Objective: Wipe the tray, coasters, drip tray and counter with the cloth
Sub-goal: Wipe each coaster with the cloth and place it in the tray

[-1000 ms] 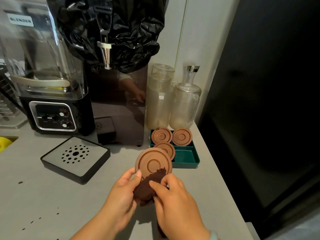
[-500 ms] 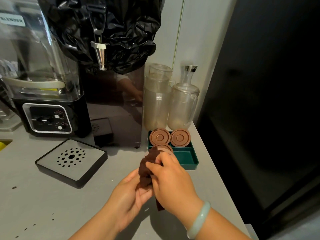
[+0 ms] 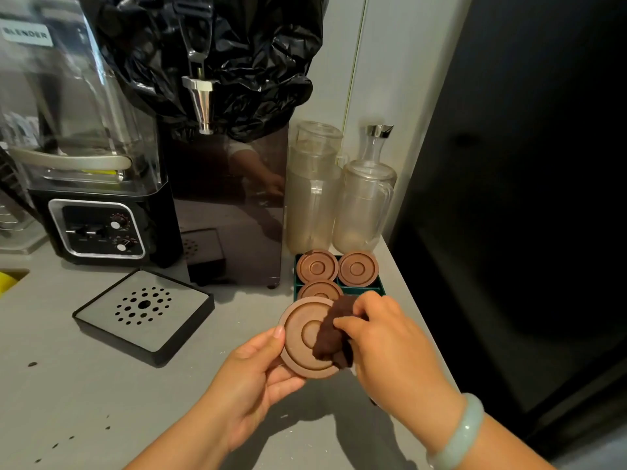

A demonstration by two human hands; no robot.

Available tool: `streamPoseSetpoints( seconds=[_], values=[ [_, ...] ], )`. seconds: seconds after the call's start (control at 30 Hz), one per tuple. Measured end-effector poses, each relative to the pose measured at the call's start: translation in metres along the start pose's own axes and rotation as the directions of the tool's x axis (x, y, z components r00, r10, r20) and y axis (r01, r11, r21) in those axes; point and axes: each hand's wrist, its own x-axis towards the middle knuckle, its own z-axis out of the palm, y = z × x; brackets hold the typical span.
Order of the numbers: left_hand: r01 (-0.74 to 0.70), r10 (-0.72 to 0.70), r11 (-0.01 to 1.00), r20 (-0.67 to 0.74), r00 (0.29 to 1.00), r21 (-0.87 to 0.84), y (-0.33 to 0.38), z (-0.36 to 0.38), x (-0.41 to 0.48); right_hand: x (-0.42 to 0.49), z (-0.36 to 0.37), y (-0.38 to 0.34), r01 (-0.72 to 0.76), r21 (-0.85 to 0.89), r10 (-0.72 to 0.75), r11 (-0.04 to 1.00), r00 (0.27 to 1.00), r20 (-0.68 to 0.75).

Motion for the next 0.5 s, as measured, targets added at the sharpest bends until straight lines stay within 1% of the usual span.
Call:
streamPoseSetpoints(
  seconds=[0.1, 0.17, 0.23, 0.3, 0.4, 0.5],
  values=[
    [-0.029, 0.029, 0.999, 0.028, 0.999, 0.024, 0.001, 0.009, 0.000, 0.005, 0.004, -0.014, 0.056, 0.015, -0.056, 0.998, 0.998, -0.030],
    [-0.075, 0.074, 0.997, 0.028, 0.997, 0.022, 0.004, 0.007, 0.001, 0.000, 0.006, -0.018, 0.084, 0.037, -0.084, 0.996, 0.996, 0.003],
    [-0.087, 0.085, 0.995, 0.025, 0.996, 0.049, 0.006, 0.004, 0.001, -0.006, 0.006, -0.014, 0.089, 0.037, -0.090, 0.995, 0.995, 0.047],
    [-0.072, 0.070, 0.993, 0.028, 0.997, 0.092, 0.006, 0.002, 0.000, -0.008, 0.006, -0.010, 0.047, 0.021, -0.048, 0.999, 0.998, 0.037],
    [-0.086, 0.081, 0.986, 0.035, 0.996, 0.141, 0.007, 0.007, 0.000, -0.009, 0.008, -0.012, -0.055, -0.008, 0.055, 0.998, 0.998, -0.033],
    [-0.123, 0.120, 0.987, 0.033, 0.992, 0.108, 0.012, 0.011, 0.000, -0.013, 0.015, -0.025, -0.060, 0.137, 0.069, 0.989, 0.996, -0.062]
  ],
)
